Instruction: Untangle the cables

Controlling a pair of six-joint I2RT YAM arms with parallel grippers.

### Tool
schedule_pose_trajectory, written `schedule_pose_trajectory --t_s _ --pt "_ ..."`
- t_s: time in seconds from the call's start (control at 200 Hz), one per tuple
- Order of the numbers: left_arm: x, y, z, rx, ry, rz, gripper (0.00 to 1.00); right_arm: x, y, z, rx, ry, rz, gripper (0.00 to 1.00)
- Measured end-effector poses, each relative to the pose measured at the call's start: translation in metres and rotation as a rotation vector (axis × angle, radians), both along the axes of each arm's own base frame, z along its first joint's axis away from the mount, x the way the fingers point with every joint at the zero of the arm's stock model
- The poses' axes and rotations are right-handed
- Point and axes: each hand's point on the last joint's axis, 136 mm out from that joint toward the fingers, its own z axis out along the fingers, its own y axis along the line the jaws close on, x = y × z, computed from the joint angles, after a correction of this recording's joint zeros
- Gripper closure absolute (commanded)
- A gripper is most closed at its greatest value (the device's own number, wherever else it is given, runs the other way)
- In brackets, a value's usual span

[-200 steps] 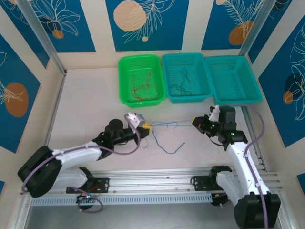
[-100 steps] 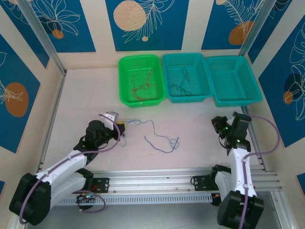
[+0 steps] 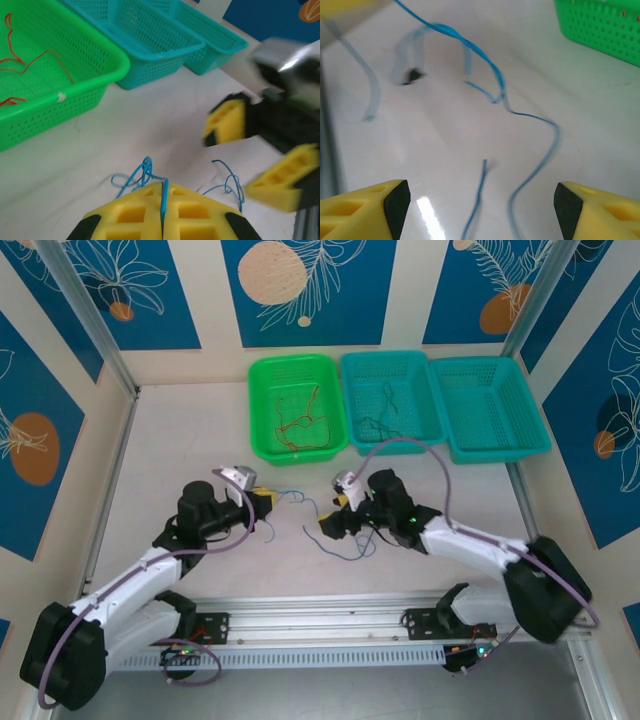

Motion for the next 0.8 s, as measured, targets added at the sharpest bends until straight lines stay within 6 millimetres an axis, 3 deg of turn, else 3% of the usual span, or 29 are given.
schedule_pose_trajectory --t_s 0.125,0.22,0.33,0.44,0.55,0.605,0.635,0.68,0.8 --pt "-0.005 -0.003 0.013 -0.015 -0.02 -0.029 1.0 0.026 0.02 -0.029 -0.056 -0.048 0.046 0.2" --pt "-0.008 -0.004 0.024 -0.026 -0.036 -0.042 1.0 0.037 0.039 -0.04 -0.06 -0.08 0.1 0.18" --pt "-0.011 -0.005 0.036 -0.04 -0.058 -0.055 1.0 0.041 0.062 -0.045 -0.005 -0.122 0.176 0.15" --pt "-0.015 -0.004 0.044 -0.047 -0.073 -0.058 1.0 0.039 0.075 -0.051 0.042 -0.139 0.224 0.19" --pt "-0.017 -0.003 0.051 -0.055 -0.088 -0.061 1.0 0.041 0.086 -0.052 0.085 -0.163 0.23 0.44" --pt "-0.018 -0.003 0.053 -0.059 -0.093 -0.062 1.0 0.044 0.089 -0.049 0.106 -0.181 0.225 0.68" --pt "-0.018 -0.003 0.054 -0.061 -0.095 -0.062 1.0 0.045 0.09 -0.047 0.117 -0.184 0.221 0.86" --pt "-0.018 -0.003 0.055 -0.062 -0.096 -0.062 1.0 0.046 0.092 -0.045 0.128 -0.188 0.214 1.0" --pt "-0.019 -0.001 0.056 -0.06 -0.098 -0.05 1.0 0.054 0.091 -0.037 0.166 -0.169 0.162 1.0"
